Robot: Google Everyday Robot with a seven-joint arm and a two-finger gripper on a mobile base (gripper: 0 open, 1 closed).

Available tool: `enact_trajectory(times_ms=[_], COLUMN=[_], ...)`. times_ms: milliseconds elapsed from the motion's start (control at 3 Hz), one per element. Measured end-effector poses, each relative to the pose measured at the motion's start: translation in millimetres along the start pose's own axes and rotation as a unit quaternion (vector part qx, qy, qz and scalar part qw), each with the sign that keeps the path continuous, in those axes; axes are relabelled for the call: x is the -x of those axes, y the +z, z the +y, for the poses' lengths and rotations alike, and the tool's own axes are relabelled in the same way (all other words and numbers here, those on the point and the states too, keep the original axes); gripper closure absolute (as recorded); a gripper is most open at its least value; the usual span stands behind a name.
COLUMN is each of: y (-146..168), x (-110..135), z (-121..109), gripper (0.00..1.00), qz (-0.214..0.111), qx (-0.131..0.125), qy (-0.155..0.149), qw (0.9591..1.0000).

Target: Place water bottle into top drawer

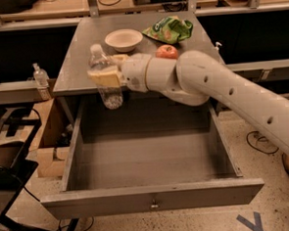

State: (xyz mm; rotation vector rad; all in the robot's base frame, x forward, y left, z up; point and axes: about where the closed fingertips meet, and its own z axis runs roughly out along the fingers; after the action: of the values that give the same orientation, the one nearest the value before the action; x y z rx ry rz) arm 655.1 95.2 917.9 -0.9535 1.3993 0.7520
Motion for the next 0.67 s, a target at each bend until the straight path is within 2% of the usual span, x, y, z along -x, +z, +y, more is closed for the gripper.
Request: enact_trajectory(times_ms=[333, 667], y=[0, 10], x=[-54, -112], z=[5, -1], gripper=[1.00, 1.00], qz=[-0.002, -0.018], qx=[0.008, 0.017], qy=[-0.003, -0.008], qw=[1.0000, 0.9997])
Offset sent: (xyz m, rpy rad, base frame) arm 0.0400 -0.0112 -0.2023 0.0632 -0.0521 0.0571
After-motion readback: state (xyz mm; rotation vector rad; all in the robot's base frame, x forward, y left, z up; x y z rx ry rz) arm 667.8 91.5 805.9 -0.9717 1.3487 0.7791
